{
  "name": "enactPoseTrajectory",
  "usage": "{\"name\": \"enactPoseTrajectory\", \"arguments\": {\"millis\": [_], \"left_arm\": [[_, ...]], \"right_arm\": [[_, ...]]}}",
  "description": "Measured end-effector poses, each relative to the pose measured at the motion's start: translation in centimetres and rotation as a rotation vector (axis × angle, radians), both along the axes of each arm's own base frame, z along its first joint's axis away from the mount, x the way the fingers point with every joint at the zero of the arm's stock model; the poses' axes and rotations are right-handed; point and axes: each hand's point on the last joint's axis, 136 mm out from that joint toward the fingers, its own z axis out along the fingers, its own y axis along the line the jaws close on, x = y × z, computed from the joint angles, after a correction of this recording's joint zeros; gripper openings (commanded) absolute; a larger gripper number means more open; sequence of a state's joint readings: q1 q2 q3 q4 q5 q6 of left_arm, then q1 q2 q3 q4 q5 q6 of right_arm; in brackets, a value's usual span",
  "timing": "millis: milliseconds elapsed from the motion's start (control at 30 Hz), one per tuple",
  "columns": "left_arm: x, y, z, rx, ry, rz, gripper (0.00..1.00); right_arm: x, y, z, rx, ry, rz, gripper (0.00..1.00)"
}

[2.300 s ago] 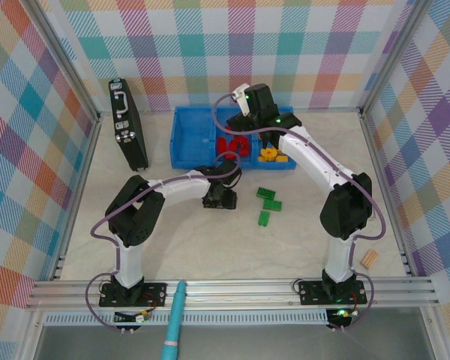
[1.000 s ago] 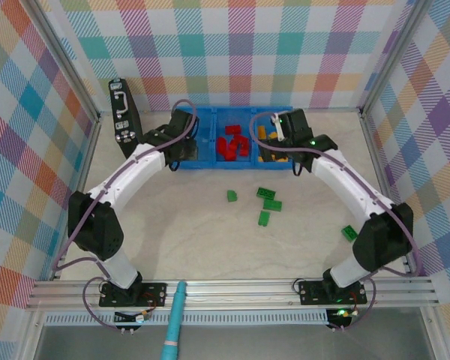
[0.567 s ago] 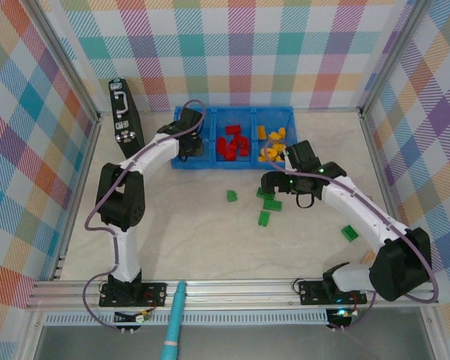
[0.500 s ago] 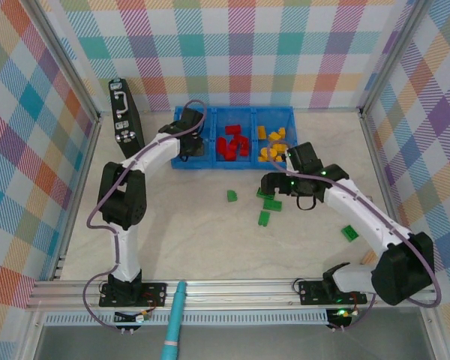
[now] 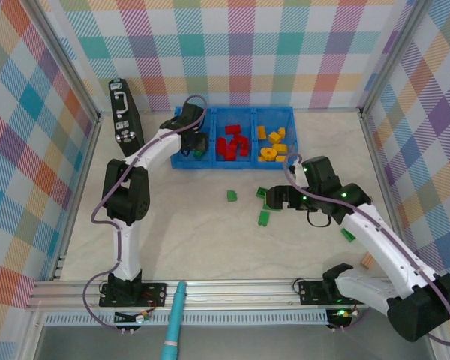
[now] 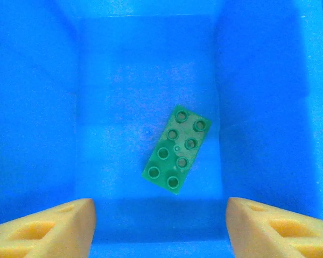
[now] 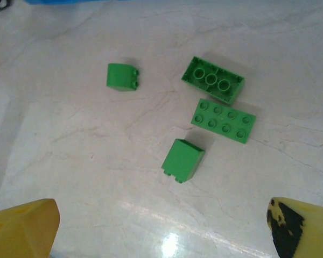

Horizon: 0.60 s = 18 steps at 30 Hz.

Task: Sort the legos into containers by color
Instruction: Place the lego in the container.

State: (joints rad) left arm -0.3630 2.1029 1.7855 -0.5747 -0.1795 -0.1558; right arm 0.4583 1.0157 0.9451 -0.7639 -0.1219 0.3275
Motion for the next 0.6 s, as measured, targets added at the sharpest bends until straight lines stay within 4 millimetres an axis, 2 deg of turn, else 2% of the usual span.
{"name": "enactPoseTrajectory", "arguments": {"millis": [133, 267, 433, 500, 600], "left_arm": [[-0.8, -0.5, 0.9, 0.012, 0.003, -0.039, 0.66], [-2.6, -1.7, 4.1, 0.038, -0.022, -0.113, 0.69], [-7.6, -5.4, 8.3, 0.029, -0.05, -0.235, 0.71], [-10.3, -6.8, 8.6, 0.0, -0.03, -0.272, 0.71], [-13.5, -8.4, 7.2, -0.046, 0.037, -0.296, 0.7]], "right_arm": [[-1.4, -0.3, 1.4, -0.008, -0.036, 0.062, 0.99], [-2.1, -0.6, 4.1, -0.011, -0.122, 0.113, 0.99], [-2.5, -1.1, 5.9, -0.04, -0.196, 0.156, 0.99], [-2.3, -1.2, 6.0, -0.062, -0.205, 0.167, 0.99], [-1.9, -1.1, 5.7, -0.09, -0.202, 0.19, 0.99]]}}
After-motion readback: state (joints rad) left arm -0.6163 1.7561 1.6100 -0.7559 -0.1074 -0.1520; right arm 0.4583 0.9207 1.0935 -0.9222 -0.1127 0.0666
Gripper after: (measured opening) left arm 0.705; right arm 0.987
